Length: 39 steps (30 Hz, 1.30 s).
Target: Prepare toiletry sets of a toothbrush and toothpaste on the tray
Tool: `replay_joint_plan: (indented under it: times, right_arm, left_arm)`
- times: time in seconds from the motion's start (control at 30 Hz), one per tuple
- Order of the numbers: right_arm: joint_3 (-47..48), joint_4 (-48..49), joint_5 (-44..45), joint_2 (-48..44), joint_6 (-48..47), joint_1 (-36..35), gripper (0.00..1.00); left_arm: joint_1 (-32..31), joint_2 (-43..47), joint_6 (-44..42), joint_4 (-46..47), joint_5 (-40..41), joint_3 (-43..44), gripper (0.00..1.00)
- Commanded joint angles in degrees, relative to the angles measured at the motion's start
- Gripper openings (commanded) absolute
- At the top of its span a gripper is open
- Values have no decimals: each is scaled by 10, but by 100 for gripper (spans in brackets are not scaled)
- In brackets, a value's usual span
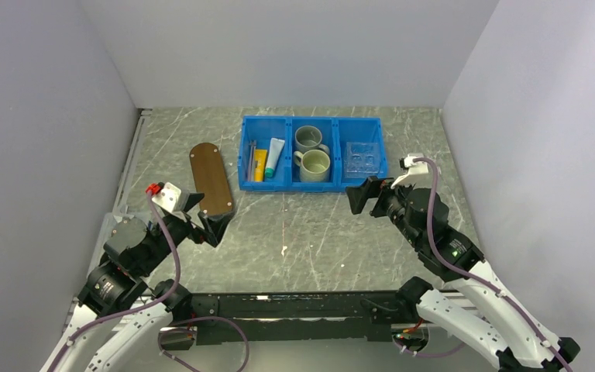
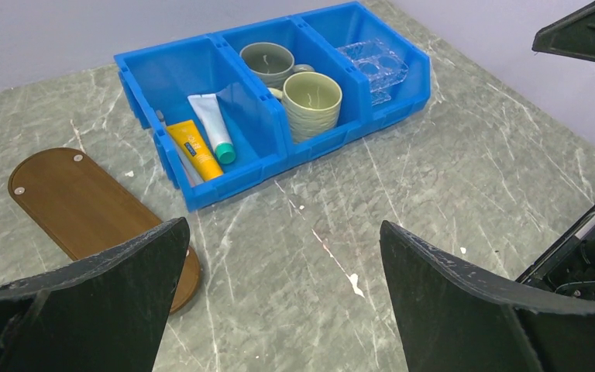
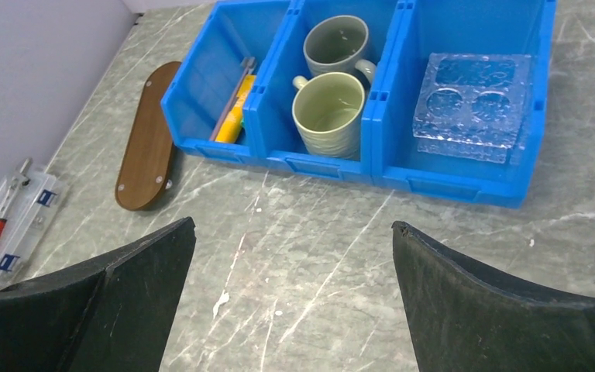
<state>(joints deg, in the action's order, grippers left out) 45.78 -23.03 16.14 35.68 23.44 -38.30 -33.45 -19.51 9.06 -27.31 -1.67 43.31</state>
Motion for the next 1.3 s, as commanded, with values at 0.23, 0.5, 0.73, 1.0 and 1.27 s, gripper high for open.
replay_joint_plan:
  times: [0.23,0.5,0.73,1.0,1.27]
  right_arm:
    - [-14,88,-108,91,35,-4,95]
    - [-35,163,-132,170,108,-41,89]
    - [-42,248,-90,264,205,-113,87]
    - [5,305,-60,401,308,-175,85]
    - [54,374,-76,527,374,-200,81]
  left_arm:
    - [3,-3,-8,-6,15,15,99]
    - [4,6,-5,-19,87,17,99]
    - [5,5,1,-30,113,20,99]
    - [6,32,3,-20,106,13,99]
    - [8,49,2,-14,104,9,99]
